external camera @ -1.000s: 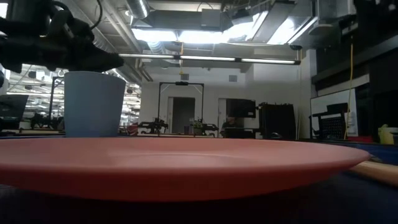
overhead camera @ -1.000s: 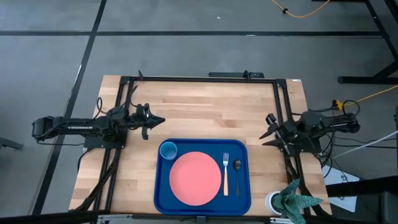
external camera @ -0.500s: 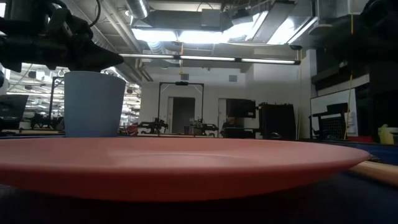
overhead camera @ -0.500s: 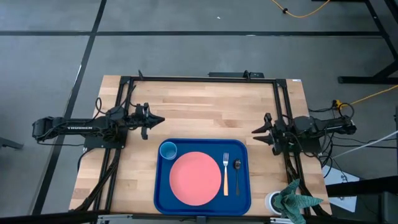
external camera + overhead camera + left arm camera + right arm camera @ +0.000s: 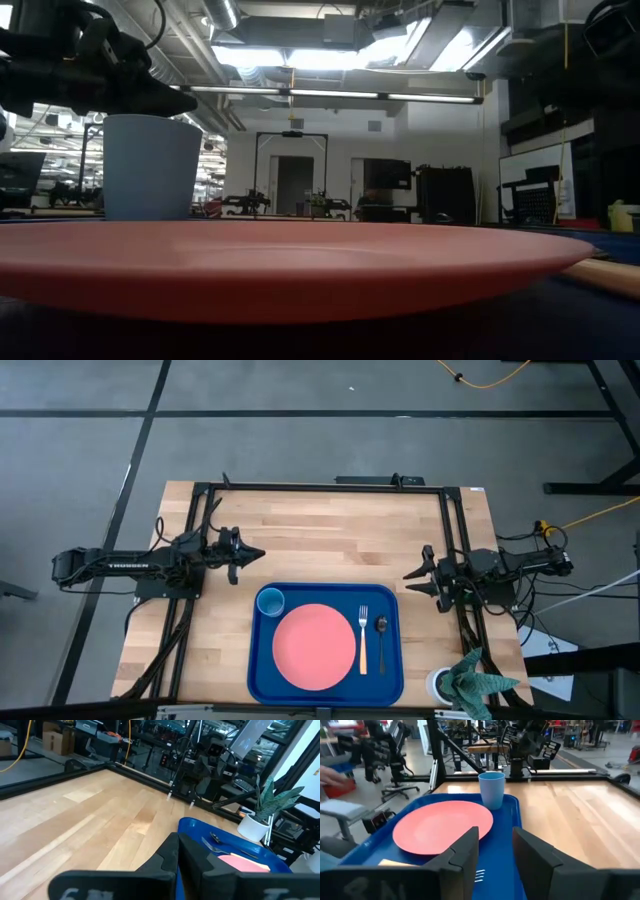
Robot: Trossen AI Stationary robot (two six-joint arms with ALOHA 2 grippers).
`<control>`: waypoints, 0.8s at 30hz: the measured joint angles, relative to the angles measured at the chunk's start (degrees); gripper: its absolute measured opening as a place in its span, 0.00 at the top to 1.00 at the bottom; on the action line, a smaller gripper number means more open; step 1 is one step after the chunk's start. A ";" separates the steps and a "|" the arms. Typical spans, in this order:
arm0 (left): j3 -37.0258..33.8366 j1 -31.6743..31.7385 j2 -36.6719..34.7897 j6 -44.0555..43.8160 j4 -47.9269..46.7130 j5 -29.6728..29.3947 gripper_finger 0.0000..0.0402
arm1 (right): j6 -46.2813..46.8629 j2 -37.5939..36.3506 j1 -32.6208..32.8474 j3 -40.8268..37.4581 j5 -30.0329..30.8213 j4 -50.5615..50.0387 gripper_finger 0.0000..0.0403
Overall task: Pick and place plate/cup/fork/spoon on tray
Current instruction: Return to Home Position
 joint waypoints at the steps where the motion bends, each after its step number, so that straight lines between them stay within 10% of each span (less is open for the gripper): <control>1: 0.00 0.00 0.00 0.00 0.04 -0.01 1.00 | -0.82 -0.02 0.00 0.00 -0.02 0.00 0.69; 24: 0.00 0.00 0.00 0.02 0.05 -0.10 1.00 | -1.02 -0.09 -1.40 -0.43 -0.42 2.21 0.69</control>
